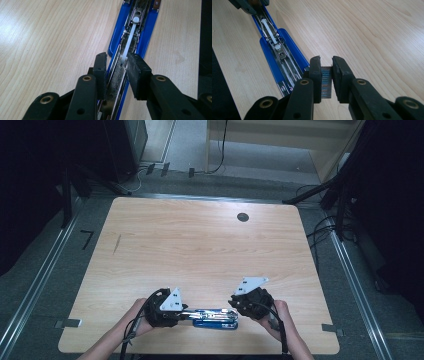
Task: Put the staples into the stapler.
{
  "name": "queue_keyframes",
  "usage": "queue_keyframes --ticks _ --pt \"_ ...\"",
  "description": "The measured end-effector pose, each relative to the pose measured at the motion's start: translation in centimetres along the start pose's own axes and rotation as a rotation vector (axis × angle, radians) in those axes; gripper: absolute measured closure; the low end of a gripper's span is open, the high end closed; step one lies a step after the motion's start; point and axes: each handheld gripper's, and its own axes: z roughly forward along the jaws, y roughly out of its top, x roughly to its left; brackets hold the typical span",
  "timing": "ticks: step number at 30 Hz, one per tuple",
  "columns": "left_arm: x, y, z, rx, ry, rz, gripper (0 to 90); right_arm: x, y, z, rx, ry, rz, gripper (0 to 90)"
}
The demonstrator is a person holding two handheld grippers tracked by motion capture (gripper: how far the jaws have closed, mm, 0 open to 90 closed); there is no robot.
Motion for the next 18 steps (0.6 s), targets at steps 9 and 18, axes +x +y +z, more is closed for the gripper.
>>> queue_keyframes --ticks 9,18 --pt "0.0 0.0 0.0 0.001 0.002 0.001 70.1 0.3 0.5 0.6 -0.008 0.044 -0.043 79.8" --pt "0.0 0.0 0.0 -0.002 0.002 -0.002 70.1 1.1 0.9 1.2 -0.006 0.106 -0.117 79.8"
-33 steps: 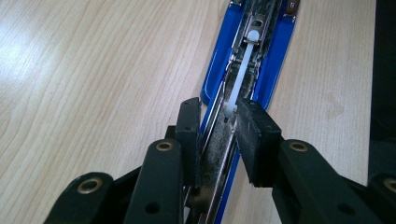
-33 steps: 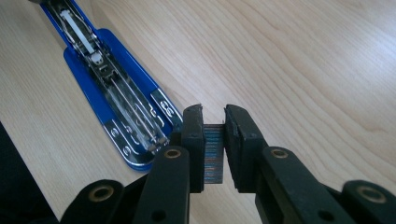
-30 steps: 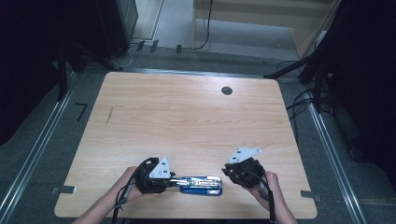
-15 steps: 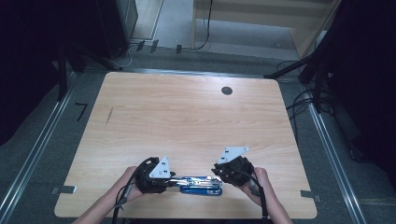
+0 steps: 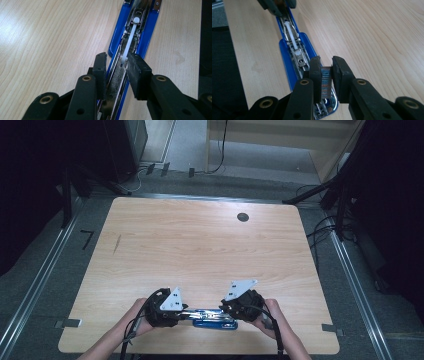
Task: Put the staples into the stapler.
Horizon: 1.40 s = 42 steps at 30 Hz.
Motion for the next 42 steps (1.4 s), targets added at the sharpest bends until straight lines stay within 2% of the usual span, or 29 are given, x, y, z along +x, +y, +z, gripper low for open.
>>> queue_keyframes --ticks 12,42 --pt "0.0 0.0 0.0 0.000 -0.001 0.002 69.9 0.7 0.1 0.6 0.014 0.060 -0.059 79.8" --pt "0.0 0.0 0.0 0.003 0.002 0.002 70.0 1.1 -0.1 1.1 0.031 0.047 -0.135 79.8"
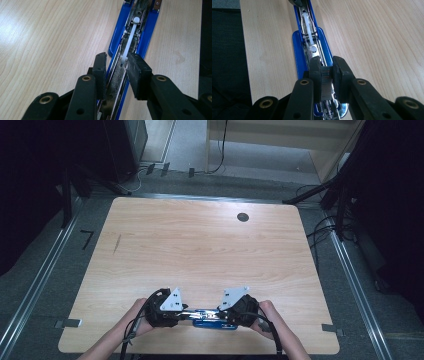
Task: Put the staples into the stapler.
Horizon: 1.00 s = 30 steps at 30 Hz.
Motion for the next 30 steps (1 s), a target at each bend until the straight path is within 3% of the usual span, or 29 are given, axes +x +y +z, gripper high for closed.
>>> queue_keyframes --ticks 18,30 --pt "-0.02 0.01 0.00 0.001 0.000 0.001 70.0 -0.21 -0.52 0.14 0.027 -0.002 -0.010 79.8" --pt "-0.03 0.00 0.00 0.000 0.000 0.000 70.0 -0.21 -0.76 -0.08 0.009 0.007 -0.045 79.8"
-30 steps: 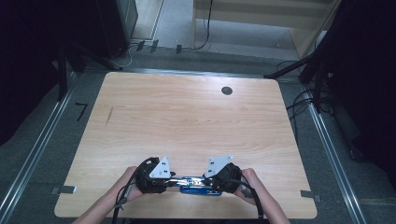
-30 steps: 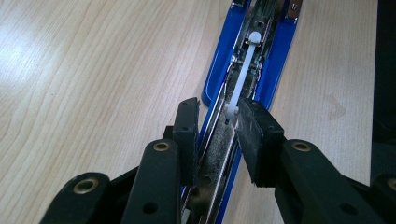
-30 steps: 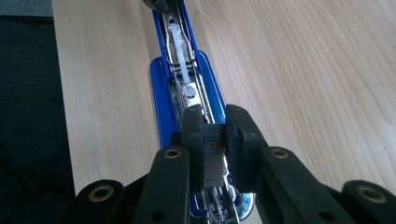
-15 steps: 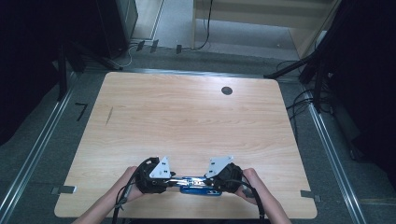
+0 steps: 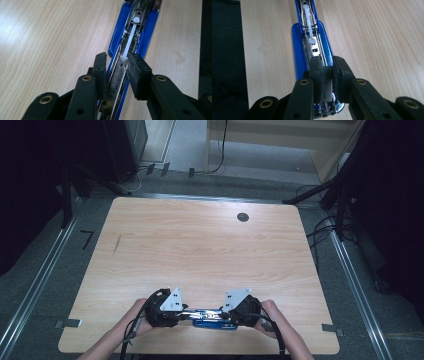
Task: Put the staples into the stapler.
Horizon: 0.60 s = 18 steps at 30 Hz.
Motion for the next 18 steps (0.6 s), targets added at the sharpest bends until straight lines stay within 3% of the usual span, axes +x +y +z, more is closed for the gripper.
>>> queue_keyframes --ticks 7,18 --pt "0.00 0.00 0.00 0.001 0.000 0.000 70.0 0.05 0.09 0.39 0.022 0.004 -0.037 79.8" --pt "0.00 -0.01 0.01 0.000 0.003 -0.002 70.0 -0.08 -0.05 0.52 0.035 0.021 -0.047 79.3"
